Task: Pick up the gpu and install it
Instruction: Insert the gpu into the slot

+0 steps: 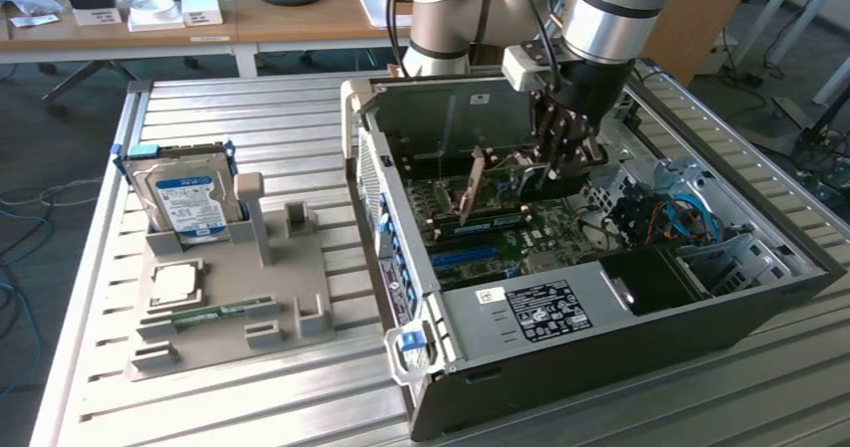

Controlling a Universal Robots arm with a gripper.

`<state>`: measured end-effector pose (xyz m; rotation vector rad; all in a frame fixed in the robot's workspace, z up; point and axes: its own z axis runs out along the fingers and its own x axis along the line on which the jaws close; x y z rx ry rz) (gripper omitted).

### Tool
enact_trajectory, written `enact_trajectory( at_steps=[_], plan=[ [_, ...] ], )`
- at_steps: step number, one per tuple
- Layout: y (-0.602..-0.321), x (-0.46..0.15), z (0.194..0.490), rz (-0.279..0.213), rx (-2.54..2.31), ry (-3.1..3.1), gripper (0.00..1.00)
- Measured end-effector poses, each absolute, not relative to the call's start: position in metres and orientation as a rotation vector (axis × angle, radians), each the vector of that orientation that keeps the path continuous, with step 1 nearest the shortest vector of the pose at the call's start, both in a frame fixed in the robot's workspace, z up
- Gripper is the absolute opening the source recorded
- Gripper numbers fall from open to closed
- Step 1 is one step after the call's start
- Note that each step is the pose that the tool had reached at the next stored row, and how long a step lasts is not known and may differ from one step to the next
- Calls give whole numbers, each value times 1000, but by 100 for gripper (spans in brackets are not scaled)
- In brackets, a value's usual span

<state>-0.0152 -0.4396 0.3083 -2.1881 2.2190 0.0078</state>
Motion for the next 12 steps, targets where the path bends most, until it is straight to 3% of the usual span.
enact_trajectory(
  at_steps=[12],
  plan=[
    [-445, -24, 308, -2, -2183, 2214, 27]
  ],
)
